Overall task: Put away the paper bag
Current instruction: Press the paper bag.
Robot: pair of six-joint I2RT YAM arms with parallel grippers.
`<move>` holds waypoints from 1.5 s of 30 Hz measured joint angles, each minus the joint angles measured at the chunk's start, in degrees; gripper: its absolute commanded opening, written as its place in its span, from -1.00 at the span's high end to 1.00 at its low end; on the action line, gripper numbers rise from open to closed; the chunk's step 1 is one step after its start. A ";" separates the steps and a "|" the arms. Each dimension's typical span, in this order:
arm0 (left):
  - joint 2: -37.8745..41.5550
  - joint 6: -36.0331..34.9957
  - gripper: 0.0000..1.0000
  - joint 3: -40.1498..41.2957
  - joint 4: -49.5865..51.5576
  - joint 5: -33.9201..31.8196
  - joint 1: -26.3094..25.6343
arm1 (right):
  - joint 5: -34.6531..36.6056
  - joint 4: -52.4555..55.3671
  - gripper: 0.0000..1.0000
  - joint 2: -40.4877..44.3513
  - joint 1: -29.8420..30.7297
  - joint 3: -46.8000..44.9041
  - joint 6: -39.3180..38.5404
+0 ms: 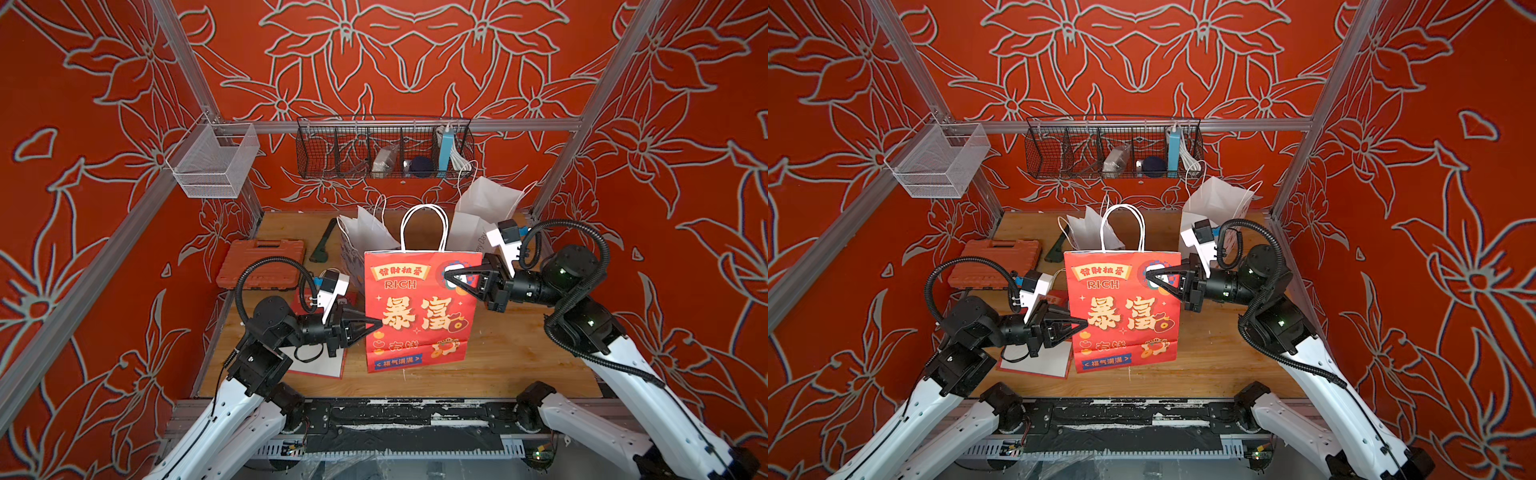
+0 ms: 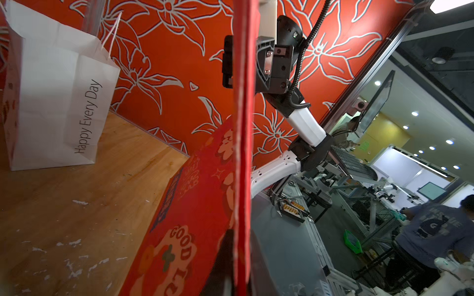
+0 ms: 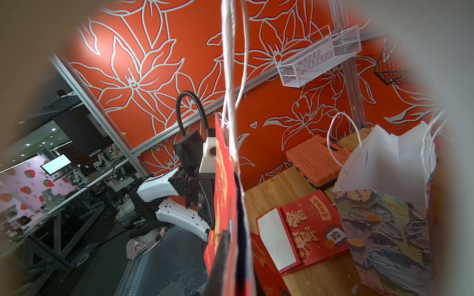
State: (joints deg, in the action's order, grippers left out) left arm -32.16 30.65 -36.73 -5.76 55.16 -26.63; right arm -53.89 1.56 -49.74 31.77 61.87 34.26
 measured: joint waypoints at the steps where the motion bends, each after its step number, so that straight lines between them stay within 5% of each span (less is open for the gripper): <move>1: 0.52 -0.04 -0.34 -0.02 0.59 0.09 -0.02 | 0.00 -0.15 1.00 0.00 0.00 0.00 0.20; 4: 0.52 -0.74 -0.20 -0.02 2.03 0.68 -0.02 | -0.17 -0.85 1.00 0.00 0.00 0.00 0.94; 6: -0.15 -1.22 0.12 -0.02 3.21 0.96 0.02 | -0.22 -1.11 1.00 0.00 0.00 0.00 1.25; 9: -0.74 -2.51 0.84 0.13 4.96 1.97 0.02 | -0.24 -1.11 1.00 -0.02 0.00 0.00 1.29; 11: -0.57 -3.48 1.00 0.13 5.95 2.51 0.00 | -0.44 -0.96 1.00 -0.11 0.00 0.00 1.29; 12: -0.35 -4.11 0.97 0.11 6.21 2.54 0.00 | -0.50 -0.90 1.00 -0.20 0.02 0.00 1.29; 14: 0.33 -5.01 0.18 0.11 6.73 2.64 0.00 | -0.66 -0.85 1.00 -0.42 0.07 0.00 1.29; 16: 0.81 -5.14 -0.23 0.11 7.34 2.67 0.00 | -0.61 -1.07 1.00 -0.50 0.02 0.00 1.33; 18: 0.87 -5.14 -0.43 0.11 7.72 2.54 0.00 | -0.63 -1.31 1.00 -0.50 0.00 0.00 1.51; 21: 0.42 -4.50 -0.45 0.07 7.76 0.96 0.00 | -0.74 -1.90 1.00 -0.50 0.00 -0.07 2.19; 23: -0.61 -3.65 -0.21 -0.09 7.45 -0.33 -0.02 | -0.83 -2.56 1.00 -0.57 0.00 -0.39 2.78; 26: -3.63 -2.45 0.85 -0.72 6.32 -1.60 0.00 | -0.85 -2.91 1.00 -0.90 0.00 -0.94 3.28; 27: -4.52 -2.54 1.00 -1.14 6.19 -1.64 -0.02 | -0.85 -2.78 1.00 -0.98 0.00 -0.98 3.28; 32: -6.51 -3.21 1.00 -2.67 6.32 -2.58 -0.04 | 0.63 0.68 1.00 0.37 -0.28 -1.27 1.20; 35: -6.29 -2.91 1.00 -2.67 6.25 -2.91 -0.35 | 1.42 5.73 -0.13 2.45 -0.28 -1.25 -2.43; 37: -5.77 -2.69 1.00 -2.64 6.19 -4.33 -0.33 | 1.60 12.33 -0.51 4.57 -0.28 -1.33 -7.02; 45: -2.69 2.86 1.00 0.37 -1.01 -4.92 0.20 | 7.15 25.05 -0.94 18.67 -0.28 -10.38 -19.15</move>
State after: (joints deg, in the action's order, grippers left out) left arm -34.85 33.52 -36.36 -6.76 50.24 -26.44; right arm -46.74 26.61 -31.07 31.48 51.48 15.11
